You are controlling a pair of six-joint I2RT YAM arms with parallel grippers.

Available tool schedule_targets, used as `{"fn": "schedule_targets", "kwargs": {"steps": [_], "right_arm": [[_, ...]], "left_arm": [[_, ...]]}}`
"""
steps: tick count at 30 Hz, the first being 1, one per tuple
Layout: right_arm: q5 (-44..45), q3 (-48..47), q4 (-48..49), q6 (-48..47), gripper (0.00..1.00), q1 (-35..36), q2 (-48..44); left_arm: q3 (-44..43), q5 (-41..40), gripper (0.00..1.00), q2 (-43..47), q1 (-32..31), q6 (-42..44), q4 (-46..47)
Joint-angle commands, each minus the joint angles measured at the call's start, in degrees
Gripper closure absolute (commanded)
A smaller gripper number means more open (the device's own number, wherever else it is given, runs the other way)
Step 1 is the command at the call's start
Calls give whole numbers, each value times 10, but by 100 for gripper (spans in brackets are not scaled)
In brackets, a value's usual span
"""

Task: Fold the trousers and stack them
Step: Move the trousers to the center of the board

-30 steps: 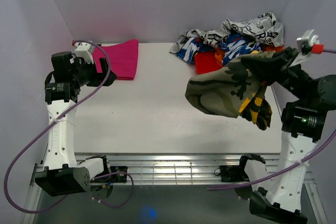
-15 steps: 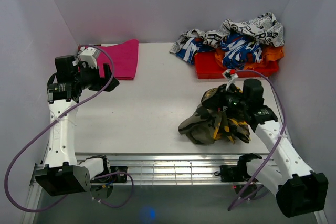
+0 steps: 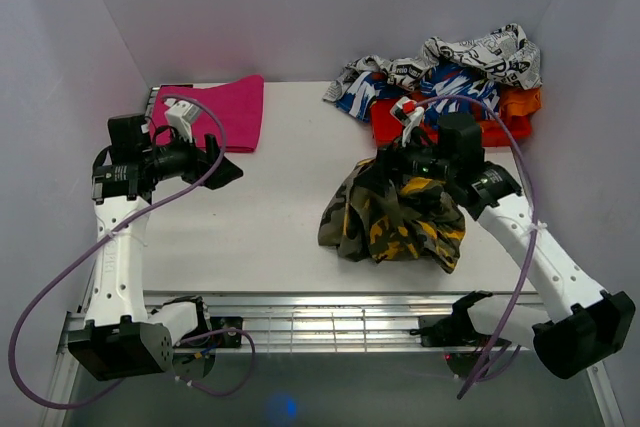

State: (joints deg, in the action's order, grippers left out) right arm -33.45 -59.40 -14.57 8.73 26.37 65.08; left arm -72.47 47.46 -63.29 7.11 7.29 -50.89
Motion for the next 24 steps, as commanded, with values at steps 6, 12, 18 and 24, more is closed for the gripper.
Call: {"fn": "schedule_targets", "kwargs": {"steps": [6,12,18,24], "right_arm": [[177,-112,-380,-273,10,-106,-106],[183,16,-399,-405,10,-284,-110],[176,78,-377,-448,10,-394,-72],[142,62,-372,-445,10,-420,36]], "left_arm": [[-41,0,2,-18,-64,113,-93],[-35,-94,2,-61,-260,48,-53],[41,-129,2,-75,-347,-28,62],[101,-126,2,-140,-446,-101,211]]}}
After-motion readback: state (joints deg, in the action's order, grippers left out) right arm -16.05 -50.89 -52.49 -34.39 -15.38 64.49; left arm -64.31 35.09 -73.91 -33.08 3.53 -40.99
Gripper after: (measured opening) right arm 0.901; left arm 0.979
